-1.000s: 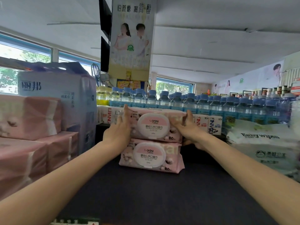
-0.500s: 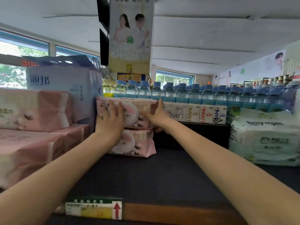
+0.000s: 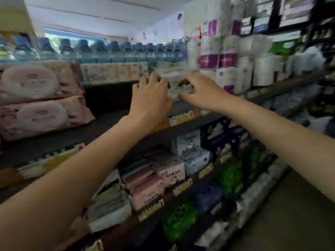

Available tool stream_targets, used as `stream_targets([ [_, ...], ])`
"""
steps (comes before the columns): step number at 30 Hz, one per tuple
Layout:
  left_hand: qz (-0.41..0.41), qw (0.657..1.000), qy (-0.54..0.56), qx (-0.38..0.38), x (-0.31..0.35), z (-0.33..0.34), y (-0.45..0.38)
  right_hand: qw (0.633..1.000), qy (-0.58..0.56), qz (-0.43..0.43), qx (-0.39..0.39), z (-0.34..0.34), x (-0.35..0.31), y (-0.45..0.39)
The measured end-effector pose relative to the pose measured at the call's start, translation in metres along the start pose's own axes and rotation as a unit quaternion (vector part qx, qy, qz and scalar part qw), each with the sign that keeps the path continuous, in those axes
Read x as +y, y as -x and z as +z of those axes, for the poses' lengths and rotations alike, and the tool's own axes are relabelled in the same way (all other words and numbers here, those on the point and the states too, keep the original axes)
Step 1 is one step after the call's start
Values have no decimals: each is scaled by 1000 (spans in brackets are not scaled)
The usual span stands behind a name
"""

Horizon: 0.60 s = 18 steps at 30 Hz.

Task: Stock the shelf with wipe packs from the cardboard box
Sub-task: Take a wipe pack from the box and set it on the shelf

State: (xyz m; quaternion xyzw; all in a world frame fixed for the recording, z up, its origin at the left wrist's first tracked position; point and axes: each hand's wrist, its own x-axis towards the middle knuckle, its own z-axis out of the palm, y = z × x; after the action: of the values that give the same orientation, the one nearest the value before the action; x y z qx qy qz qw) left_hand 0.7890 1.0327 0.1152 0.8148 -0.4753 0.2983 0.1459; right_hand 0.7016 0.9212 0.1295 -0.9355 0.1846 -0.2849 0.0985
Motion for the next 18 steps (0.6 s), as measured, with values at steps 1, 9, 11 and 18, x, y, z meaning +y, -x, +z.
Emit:
stream_targets([
  [1, 41, 999, 13, -22, 28, 12, 8, 999, 19, 40, -19, -10, 23, 31],
  [9, 368, 888, 138, -237, 315, 64, 140, 890, 100, 404, -185, -95, 175, 367],
  [11, 451, 844, 142, -251, 378, 66, 187, 846, 84, 491, -191, -109, 190, 460],
  [18, 622, 691, 138, -342, 557, 68, 355, 720, 15, 665, -197, -133, 204, 724],
])
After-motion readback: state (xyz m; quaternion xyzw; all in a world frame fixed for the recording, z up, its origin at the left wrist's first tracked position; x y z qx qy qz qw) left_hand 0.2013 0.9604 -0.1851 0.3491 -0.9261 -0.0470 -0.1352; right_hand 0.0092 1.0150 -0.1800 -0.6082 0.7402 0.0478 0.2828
